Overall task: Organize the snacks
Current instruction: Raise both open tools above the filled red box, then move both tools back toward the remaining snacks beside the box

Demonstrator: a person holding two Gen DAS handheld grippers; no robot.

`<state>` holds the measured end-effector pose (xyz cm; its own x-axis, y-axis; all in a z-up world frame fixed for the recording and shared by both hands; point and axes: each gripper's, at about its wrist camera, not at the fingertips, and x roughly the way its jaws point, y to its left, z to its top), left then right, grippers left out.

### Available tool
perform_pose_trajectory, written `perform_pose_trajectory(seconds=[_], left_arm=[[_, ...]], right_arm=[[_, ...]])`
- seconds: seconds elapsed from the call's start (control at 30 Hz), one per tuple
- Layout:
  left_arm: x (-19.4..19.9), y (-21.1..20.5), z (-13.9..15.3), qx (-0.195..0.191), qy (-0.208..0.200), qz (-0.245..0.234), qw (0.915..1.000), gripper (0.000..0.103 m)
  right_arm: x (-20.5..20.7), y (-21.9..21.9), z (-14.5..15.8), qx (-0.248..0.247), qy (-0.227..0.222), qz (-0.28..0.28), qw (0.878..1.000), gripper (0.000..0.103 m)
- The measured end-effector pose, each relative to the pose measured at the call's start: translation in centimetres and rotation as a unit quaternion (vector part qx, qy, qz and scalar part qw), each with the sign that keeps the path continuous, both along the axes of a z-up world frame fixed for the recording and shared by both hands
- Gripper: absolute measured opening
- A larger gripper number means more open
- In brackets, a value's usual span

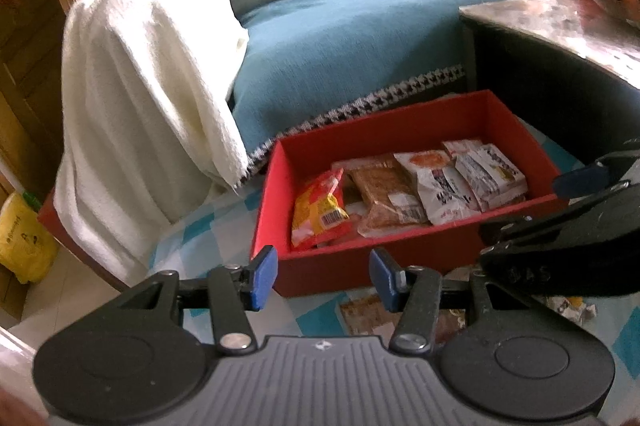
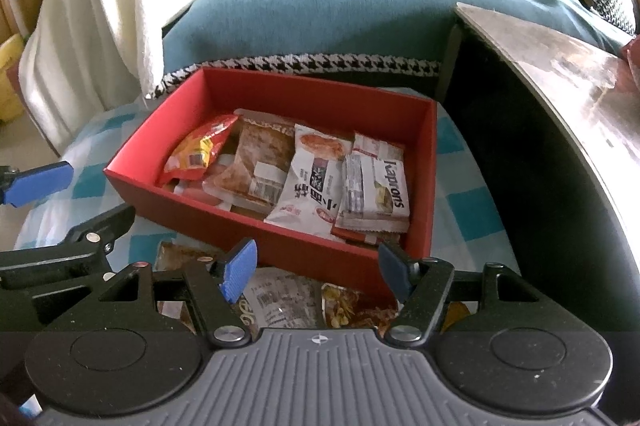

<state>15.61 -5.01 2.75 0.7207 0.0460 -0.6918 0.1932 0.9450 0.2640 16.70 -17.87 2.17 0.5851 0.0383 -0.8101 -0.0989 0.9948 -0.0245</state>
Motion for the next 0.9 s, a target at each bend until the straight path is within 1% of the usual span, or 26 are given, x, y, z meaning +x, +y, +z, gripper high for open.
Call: perform_pose_trajectory(seconds=[0.13,0.23,0.3,0.43,0.53,0.6,0.67,0.77,0.9], left_arm=[[0.8,0.7,-1.2,-0.014,0.04,0.003,0.9991,0.046],[1.5,1.3,-2.0,-0.032,0.07,0.011,0.997,0.046],[1.8,1.5,-2.4,-0.044,0.082,0.007,0.9956,0.046],[2.0,0.9,-3.2,-0.035,0.1,-0.019,0.9942,0.046],[2.5,1.3,-3.9,-0.035,0.119,-0.01,0.9922,0.046],[2.6,1.9,-3.9,-0.036,0.119,0.0,0.9922,0.046],[2.6,2.6,-3.5,-0.04,0.117,-0.001,0.9923,0.046],[2.5,3.7,-2.9,-0.051,0.112,0.005,0.9924,0.046],[2.5,4.8,-2.9,-0.062,0.119,0.005,0.991,0.046]], right_arm=[[0.2,-0.8,-0.8,-0.004,0.016,-0.008,1.0,0.076],[0.3,-1.6,-1.3,-0.01,0.027,-0.015,0.999,0.076],[0.4,-2.2,-1.5,-0.009,0.032,-0.022,0.999,0.076],[0.6,-3.3,-1.6,0.0,0.044,-0.028,0.999,0.076],[0.5,-3.3,-2.4,0.015,0.058,-0.02,0.998,0.076],[0.7,-2.6,-3.2,0.013,0.069,0.001,0.998,0.076],[1.0,-1.9,-4.1,0.011,0.077,0.015,0.997,0.076],[1.9,-1.4,-5.0,0.035,0.095,0.026,0.995,0.076],[2.9,-0.9,-6.6,0.056,0.129,0.037,0.989,0.077]])
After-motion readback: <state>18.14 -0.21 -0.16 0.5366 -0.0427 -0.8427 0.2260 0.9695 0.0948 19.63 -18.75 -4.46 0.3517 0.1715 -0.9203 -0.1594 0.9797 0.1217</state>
